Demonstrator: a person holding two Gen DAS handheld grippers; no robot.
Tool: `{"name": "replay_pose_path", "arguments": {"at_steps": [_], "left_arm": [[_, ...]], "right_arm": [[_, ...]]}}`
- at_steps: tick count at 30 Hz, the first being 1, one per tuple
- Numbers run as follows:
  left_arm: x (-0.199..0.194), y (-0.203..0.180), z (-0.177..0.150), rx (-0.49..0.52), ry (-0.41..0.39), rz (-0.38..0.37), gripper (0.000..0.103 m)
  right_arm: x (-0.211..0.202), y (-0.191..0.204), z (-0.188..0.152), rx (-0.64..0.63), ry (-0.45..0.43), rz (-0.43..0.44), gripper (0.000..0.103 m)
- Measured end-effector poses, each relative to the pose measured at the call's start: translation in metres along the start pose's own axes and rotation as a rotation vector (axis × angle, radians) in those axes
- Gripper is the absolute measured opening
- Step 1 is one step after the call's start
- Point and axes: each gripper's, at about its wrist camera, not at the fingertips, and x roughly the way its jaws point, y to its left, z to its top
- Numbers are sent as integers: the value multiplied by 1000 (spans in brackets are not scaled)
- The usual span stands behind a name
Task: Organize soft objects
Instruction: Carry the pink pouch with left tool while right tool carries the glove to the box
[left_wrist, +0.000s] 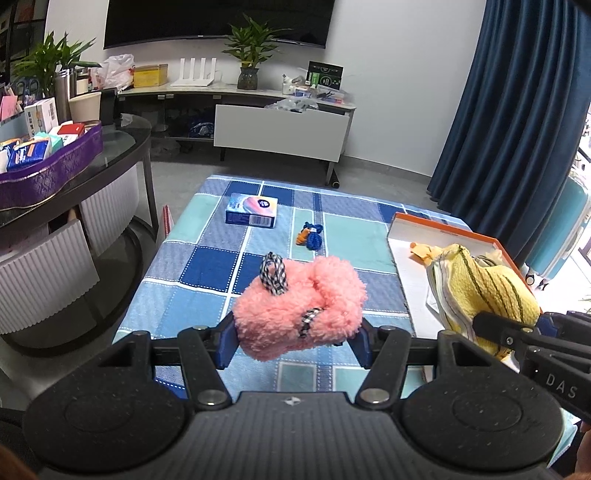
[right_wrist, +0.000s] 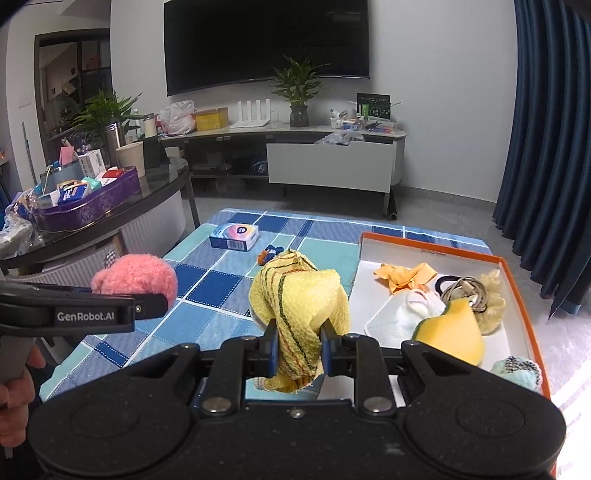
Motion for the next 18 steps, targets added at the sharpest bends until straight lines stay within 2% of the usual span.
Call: {"name": "replay_pose_path", "arguments": {"at_steps": [18], "left_arm": [[-10, -22, -2, 44, -9, -17, 60]], "right_arm": [[-21, -16, -5, 23, -20, -13, 27]]}}
